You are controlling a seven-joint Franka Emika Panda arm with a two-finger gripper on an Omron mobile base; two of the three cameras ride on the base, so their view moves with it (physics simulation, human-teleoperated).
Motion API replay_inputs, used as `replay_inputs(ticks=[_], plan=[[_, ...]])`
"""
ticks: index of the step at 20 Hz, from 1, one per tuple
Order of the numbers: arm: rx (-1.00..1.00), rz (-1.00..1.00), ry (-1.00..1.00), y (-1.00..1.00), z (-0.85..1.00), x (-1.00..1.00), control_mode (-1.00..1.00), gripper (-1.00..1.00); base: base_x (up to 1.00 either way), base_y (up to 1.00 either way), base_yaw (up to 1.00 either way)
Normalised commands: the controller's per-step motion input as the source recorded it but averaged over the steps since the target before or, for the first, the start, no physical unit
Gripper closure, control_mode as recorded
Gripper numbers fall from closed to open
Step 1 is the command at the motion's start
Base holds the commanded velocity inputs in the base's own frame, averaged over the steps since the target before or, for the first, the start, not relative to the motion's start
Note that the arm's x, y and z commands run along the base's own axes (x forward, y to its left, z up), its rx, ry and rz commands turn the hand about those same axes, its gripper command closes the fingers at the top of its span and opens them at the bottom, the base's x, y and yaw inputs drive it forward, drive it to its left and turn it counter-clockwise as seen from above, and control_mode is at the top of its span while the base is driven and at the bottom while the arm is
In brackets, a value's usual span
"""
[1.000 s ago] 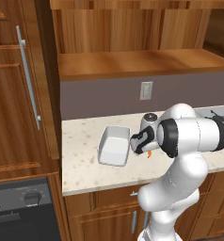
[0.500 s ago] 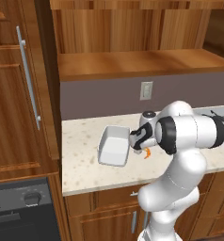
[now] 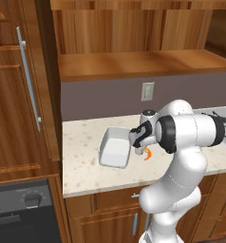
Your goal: Retrieve the tupperware from the cabinet, then place the raw meat into the tupperware to avoid contamination.
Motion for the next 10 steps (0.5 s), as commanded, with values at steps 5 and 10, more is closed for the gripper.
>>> replay_inputs(ticks=[5,10], plan=[[0.00,0.00,0.03,-0.03,-0.27,-0.01,-1.00,-1.00,0.00,0.00,0.00],[0.00,0.00,0.00,-0.02,-0.25,-0.06,-1.00,-1.00,0.00,0.00,0.00]])
